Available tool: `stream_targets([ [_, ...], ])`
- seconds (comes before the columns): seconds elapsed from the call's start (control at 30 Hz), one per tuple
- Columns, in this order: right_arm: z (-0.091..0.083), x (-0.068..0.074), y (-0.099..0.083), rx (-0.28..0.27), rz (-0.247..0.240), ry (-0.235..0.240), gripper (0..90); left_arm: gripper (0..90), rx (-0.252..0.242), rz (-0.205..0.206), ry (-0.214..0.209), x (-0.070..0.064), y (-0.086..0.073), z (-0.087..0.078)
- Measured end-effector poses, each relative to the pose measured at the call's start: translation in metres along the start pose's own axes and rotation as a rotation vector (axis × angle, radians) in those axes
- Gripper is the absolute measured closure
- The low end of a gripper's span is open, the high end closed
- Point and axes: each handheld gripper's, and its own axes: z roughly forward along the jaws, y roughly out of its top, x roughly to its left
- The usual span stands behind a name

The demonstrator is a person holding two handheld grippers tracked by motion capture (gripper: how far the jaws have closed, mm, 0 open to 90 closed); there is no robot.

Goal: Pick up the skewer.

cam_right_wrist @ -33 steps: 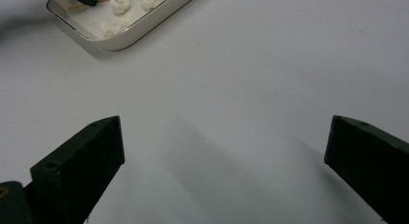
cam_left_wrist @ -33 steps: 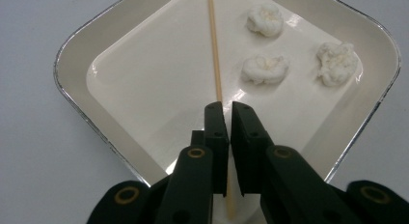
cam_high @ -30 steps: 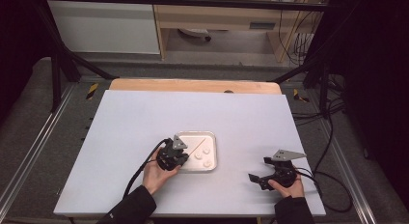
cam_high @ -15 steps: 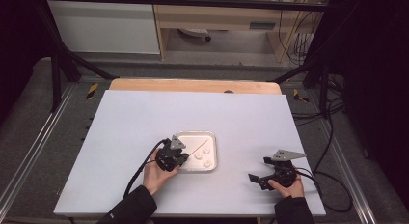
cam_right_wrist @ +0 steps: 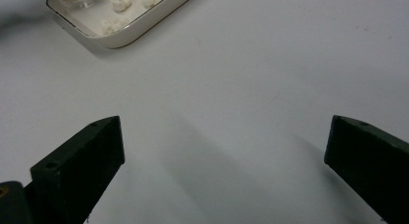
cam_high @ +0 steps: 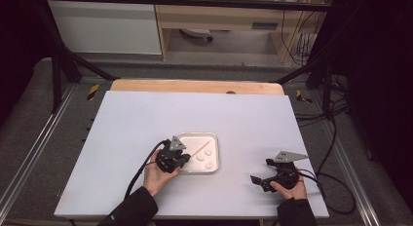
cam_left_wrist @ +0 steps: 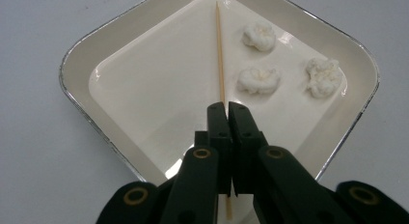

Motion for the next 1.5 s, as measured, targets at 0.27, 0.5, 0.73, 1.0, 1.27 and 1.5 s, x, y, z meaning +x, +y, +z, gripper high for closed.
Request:
stream_targets([
  [0.27, 0.0, 0.0, 0.0, 0.001, -0.003, 0.0, 1.0, 88.7, -0.025, -0.009, -0.012, 0.002, 0.001, -0.006],
  [0.5, 0.0, 0.0, 0.0, -0.002, -0.004, 0.001, 1.0, 88.7, -0.045, -0.008, -0.023, 0.004, 0.001, -0.011],
  [0.73, -0.002, 0.001, 0.001, -0.008, -0.012, -0.003, 0.8, 88.7, -0.053, -0.008, -0.034, 0.003, 0.001, -0.015],
  [1.0, 0.0, 0.005, 0.005, -0.006, -0.047, -0.004, 0.6, 88.7, -0.064, -0.002, -0.048, 0.003, 0.003, -0.021],
  [1.27, 0.004, 0.014, 0.01, -0.007, -0.087, -0.048, 0.6, 88.7, -0.073, 0.004, -0.062, 0.003, 0.005, -0.025],
  [1.5, 0.01, 0.025, 0.016, 0.006, -0.149, -0.074, 0.7, 88.7, -0.082, 0.008, -0.079, 0.001, 0.008, -0.028],
])
